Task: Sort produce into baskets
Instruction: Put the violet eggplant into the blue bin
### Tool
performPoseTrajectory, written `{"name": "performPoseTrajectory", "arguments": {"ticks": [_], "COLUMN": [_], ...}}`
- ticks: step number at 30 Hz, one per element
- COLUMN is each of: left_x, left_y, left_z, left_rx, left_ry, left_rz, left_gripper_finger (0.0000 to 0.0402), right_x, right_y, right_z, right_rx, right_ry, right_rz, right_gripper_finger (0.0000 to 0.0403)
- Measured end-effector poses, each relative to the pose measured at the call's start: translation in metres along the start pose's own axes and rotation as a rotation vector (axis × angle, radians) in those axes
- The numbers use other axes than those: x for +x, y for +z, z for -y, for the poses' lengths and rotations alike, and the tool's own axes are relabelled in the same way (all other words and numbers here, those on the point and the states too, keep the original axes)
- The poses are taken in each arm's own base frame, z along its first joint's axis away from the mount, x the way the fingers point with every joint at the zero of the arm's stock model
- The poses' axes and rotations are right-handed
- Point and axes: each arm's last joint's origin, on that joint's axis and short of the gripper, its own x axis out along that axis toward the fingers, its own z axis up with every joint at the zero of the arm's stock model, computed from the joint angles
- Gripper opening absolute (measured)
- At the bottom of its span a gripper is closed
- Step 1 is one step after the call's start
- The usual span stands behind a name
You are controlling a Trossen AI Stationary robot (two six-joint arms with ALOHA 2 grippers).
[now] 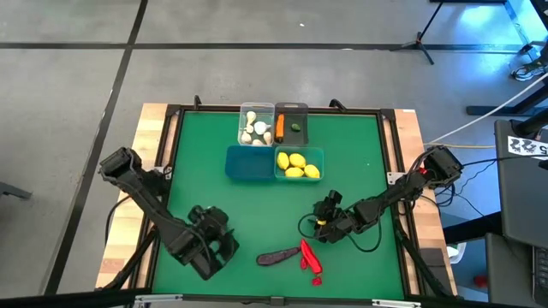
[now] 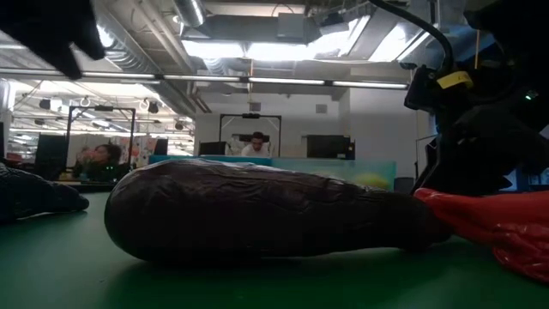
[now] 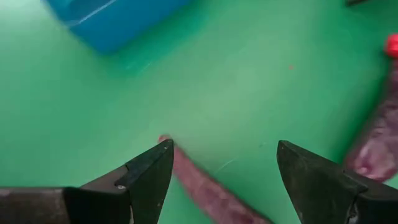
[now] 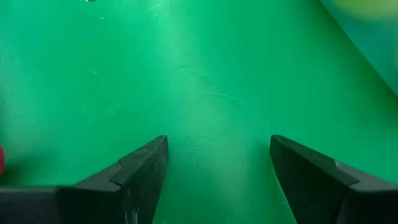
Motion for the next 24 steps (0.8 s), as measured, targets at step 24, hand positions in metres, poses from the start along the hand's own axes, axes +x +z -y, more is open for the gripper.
{"name": "performPoseTrajectory", "arguments": {"ticks": [24], "left_x": [0.036], "left_y": [-0.048], "left_z": [0.014], "left_rx": [-0.501], "left_ry": [0.183], "left_rz": [-0.075], "left_gripper_finger": [0.0278], "right_x": [0.000], "right_y": [0.000], "right_z": [0.000], "right_rx": [0.002], "right_ry": [-0.003], "right_rz": [0.006], "right_gripper_finger": [0.0280]}}
